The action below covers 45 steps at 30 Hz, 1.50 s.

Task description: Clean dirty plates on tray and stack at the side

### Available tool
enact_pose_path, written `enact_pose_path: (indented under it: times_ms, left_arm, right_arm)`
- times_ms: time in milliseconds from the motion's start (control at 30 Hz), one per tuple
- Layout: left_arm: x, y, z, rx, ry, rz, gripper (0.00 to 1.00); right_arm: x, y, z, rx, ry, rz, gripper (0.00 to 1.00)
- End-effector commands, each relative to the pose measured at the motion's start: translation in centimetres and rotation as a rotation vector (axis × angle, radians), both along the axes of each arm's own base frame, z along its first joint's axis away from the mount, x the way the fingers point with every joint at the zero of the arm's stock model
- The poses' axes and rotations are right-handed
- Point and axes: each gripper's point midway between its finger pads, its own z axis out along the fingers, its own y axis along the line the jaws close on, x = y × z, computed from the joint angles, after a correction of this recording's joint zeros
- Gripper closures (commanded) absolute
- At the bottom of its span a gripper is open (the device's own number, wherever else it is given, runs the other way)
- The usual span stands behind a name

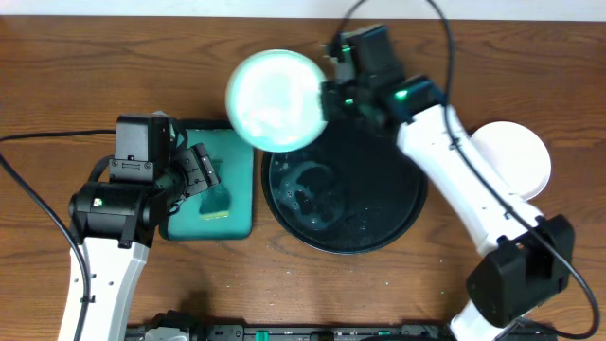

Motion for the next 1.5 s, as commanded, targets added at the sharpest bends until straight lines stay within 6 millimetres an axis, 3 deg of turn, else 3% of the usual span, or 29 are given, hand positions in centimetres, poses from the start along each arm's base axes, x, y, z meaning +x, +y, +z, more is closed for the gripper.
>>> enact_pose_path:
  times_ms: [0,200,300,467,867,1467]
  left_arm:
    - [0.2,0.2,0.7,0.005,-0.020,0.003,0.18]
    - [0.2,0.2,0.7,0.005,-0.020,0.003,0.18]
    - [0.2,0.2,0.7,0.006,-0.020,0.003,0.18]
    - [0.2,0.2,0.7,0.005,-0.020,0.003,0.18]
    - [0.2,0.2,0.7,0.005,-0.020,0.003,0.18]
    - [0.2,0.2,0.7,0.005,-0.019,0.003,0.18]
  right_arm:
    - [-0.2,3.6,0.3,-0.113,-0.157,0.081,0.99]
    - [0.0,8.0,2.9,-0.305,-0.481,0.150,0.99]
    - [-0.6,8.9,5.4,-0.340,-0.587,0.135,0.99]
    - [-1.8,9.9,6.9,-0.381,-0.660,0.147,0.99]
    - [-2.8,9.9,10.5,-0.446,-0.789,0.045,0.99]
    - [-3.3,9.5,13.4,-0.388,-0.832,0.014,0.99]
